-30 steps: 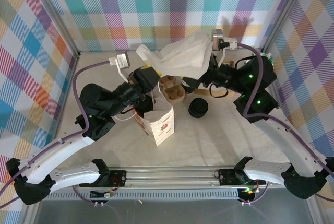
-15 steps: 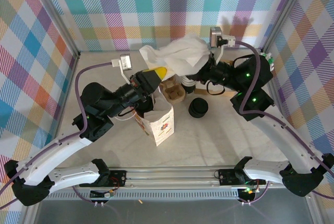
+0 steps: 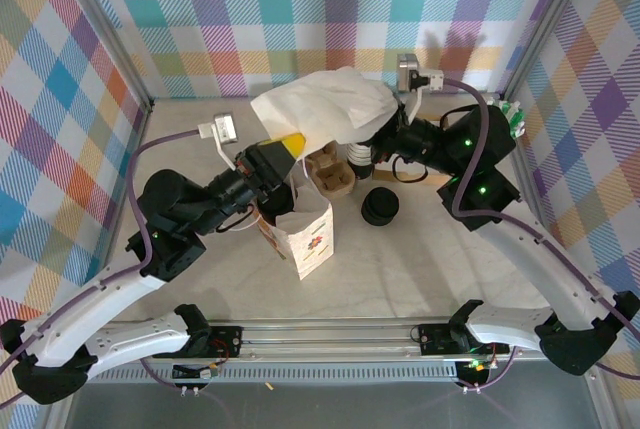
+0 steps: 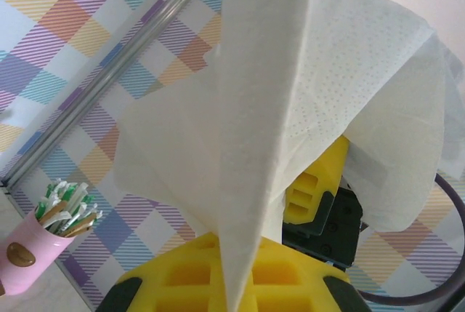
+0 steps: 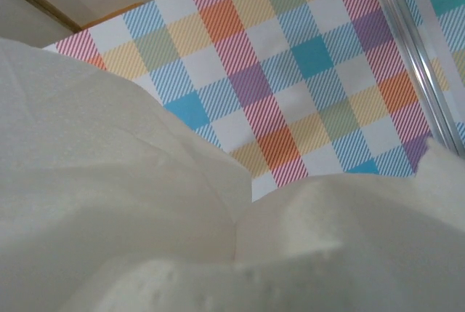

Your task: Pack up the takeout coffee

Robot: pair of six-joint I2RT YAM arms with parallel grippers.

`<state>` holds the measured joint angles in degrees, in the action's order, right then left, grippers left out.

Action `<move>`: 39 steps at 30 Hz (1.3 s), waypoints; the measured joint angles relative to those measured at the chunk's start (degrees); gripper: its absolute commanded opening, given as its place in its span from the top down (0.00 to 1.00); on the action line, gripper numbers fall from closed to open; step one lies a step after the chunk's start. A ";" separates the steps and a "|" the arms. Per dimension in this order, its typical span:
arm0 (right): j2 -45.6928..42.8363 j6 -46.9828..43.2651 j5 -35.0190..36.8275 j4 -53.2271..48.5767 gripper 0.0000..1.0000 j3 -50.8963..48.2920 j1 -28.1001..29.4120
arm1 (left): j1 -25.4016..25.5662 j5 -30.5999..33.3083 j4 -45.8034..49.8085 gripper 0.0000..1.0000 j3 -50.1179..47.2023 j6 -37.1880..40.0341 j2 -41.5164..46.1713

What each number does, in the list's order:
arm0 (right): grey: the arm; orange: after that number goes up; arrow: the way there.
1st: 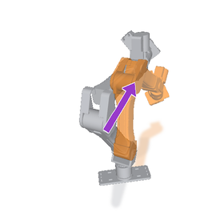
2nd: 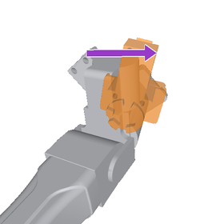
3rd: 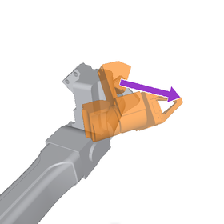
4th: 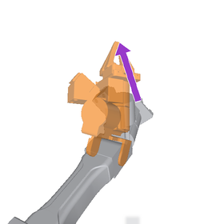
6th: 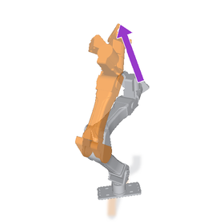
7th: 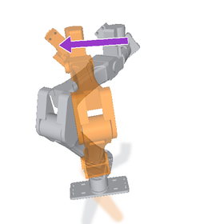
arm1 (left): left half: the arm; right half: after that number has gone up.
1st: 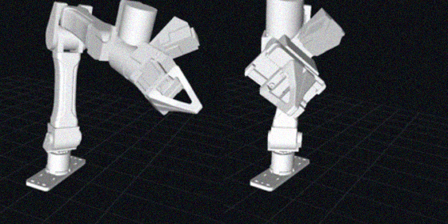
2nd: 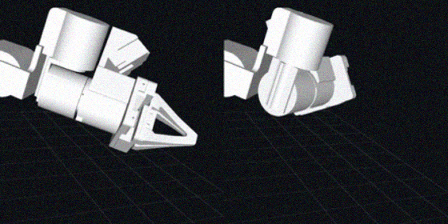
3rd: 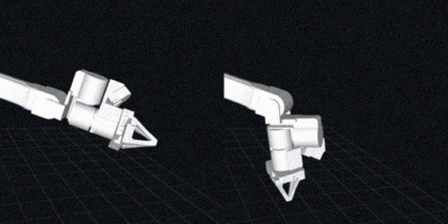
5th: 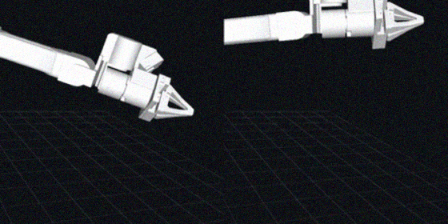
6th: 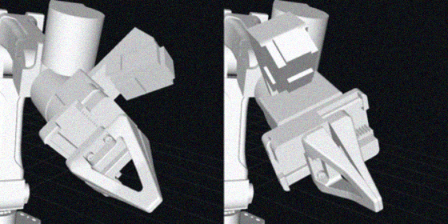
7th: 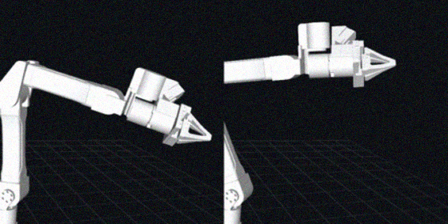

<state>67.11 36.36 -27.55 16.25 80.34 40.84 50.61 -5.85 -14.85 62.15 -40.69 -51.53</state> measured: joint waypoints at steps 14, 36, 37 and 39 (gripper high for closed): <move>2.89 -17.00 -2.19 -22.58 1.00 13.94 -0.35 | 0.00 21.27 16.35 0.28 -0.63 4.17 11.21; 22.97 -49.94 -13.46 -55.80 0.96 23.28 1.20 | 0.00 47.56 46.16 0.28 -0.31 -3.06 21.99; 23.93 -51.10 -13.22 -57.05 0.96 24.15 1.20 | 0.00 47.56 46.29 0.27 -0.31 -3.08 21.97; 25.14 -53.00 -12.61 -58.97 0.96 25.11 1.20 | 0.00 47.56 46.29 0.27 -0.28 -3.08 21.99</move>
<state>92.25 -16.64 -40.16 -42.72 105.45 42.04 50.61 41.71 31.44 61.87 -43.77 -29.54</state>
